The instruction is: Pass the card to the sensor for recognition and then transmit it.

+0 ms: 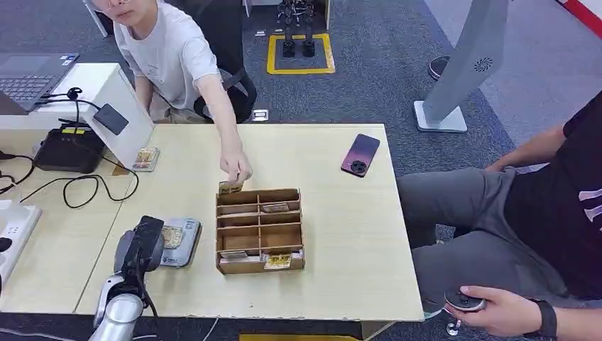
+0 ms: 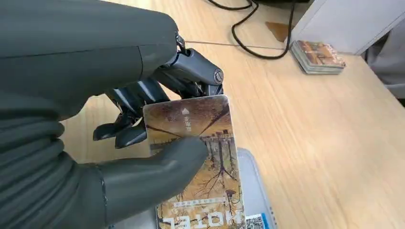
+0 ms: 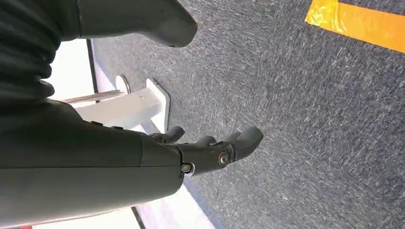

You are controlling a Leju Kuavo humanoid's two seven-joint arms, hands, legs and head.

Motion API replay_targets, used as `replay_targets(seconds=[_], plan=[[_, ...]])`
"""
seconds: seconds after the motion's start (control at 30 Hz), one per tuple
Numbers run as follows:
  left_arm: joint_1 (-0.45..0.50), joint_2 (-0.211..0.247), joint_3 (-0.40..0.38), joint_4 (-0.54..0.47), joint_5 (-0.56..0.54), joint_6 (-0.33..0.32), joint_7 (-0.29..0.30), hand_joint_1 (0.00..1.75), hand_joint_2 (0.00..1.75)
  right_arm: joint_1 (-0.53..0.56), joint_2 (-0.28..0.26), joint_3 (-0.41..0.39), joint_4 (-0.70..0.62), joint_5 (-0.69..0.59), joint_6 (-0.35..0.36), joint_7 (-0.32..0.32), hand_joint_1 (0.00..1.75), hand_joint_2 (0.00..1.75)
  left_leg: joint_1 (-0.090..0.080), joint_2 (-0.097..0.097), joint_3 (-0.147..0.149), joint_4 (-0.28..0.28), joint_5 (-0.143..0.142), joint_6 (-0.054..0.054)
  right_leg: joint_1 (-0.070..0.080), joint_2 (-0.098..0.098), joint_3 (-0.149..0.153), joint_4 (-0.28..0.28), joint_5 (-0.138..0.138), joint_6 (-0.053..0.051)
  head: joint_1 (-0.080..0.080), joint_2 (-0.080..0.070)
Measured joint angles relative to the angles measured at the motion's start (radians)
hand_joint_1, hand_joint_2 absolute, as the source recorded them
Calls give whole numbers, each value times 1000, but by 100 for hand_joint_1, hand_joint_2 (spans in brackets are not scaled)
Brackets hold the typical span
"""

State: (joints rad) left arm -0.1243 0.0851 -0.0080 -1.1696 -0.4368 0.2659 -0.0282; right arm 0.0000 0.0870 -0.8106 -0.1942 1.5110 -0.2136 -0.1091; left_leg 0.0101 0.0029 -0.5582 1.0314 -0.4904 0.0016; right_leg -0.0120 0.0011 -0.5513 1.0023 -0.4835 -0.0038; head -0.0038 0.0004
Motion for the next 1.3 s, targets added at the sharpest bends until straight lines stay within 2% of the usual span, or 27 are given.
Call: replay_targets(seconds=[0.2, 0.43, 0.5, 0.57, 0.63, 0.7, 0.8, 0.9, 0.93, 1.03, 1.17, 1.3], plan=[[0, -13, 0, 15, -62, 13, 24, 175, 175, 0, 4, -5, 0, 0, 0, -2, 0, 175, 0, 0, 0, 0, 0, 0, 0, 0, 0, 0, 0, 0, 0, 0], [0, -27, 0, 48, -228, 69, 79, 175, 175, 0, 9, -7, 0, 7, 5, 8, 0, 175, 0, 0, 1, 0, 1, 0, 0, 0, 1, 0, 1, 0, 0, 0], [0, -32, 0, 57, -236, 78, 69, 175, 175, 0, 10, -7, 0, 8, 5, 8, 0, 175, 0, 0, 1, 0, 1, 0, 0, 0, 1, 0, 0, 0, 0, 0], [0, -38, 0, 58, -225, 84, 33, 175, 175, 0, 10, -8, 0, 8, 4, 3, 0, 175, 0, 0, 1, 0, 1, 0, 0, -1, 1, 0, 0, 0, 0, 0], [-1, -45, 1, 58, -164, 58, -6, 175, 175, 0, 10, -8, 0, 11, 3, 1, 0, 175, 0, 0, 1, 0, 1, 0, 0, -1, 1, 0, 0, 0, 0, 0], [-1, -52, 9, 50, -32, 7, -55, 175, 175, 0, 10, -8, 0, 17, -2, -3, 0, 175, 0, 0, 1, 0, 1, 1, 0, -1, 1, 0, 1, 1, 0, 0], [-2, -57, 20, 23, 134, -27, -106, 175, 175, 0, 10, -9, 0, 19, -9, -12, 0, 175, 0, 0, 0, 0, 2, 1, 0, -1, 1, 0, 1, 1, 0, 0], [-3, -60, 22, 1, 183, -35, -117, 175, 175, 0, 10, -9, 0, 21, -14, -13, 0, 175, 0, 0, 0, 0, 2, 1, 0, 0, 0, 0, 2, 1, 0, 0], [-3, -61, 24, -5, 214, -31, -137, 175, 175, 0, 10, -9, 0, 23, -15, -14, 0, 175, 0, 0, 0, 0, 2, 1, 0, 0, 0, 0, 2, 1, 0, 0], [-23, -63, 34, -32, 327, 0, -204, 175, 175, 0, 10, -9, 0, 28, -16, -15, 0, 175, 0, 0, -1, 0, 3, 1, 0, -1, 0, 0, 2, 1, 0, 0], [-94, -60, 43, -75, 392, 61, -236, 175, 175, -2, 10, -9, 0, 41, -16, -8, 0, 175, 0, -2, -2, 0, 4, 1, 0, -2, 0, 0, 3, 1, 0, 0], [-179, -52, 45, -84, 341, 197, -295, 175, 175, -6, 10, -3, 0, 58, -13, -1, 0, 175, 0, -2, -1, 0, 5, 0, 0, -2, 0, 0, 4, 1, 0, 0]])
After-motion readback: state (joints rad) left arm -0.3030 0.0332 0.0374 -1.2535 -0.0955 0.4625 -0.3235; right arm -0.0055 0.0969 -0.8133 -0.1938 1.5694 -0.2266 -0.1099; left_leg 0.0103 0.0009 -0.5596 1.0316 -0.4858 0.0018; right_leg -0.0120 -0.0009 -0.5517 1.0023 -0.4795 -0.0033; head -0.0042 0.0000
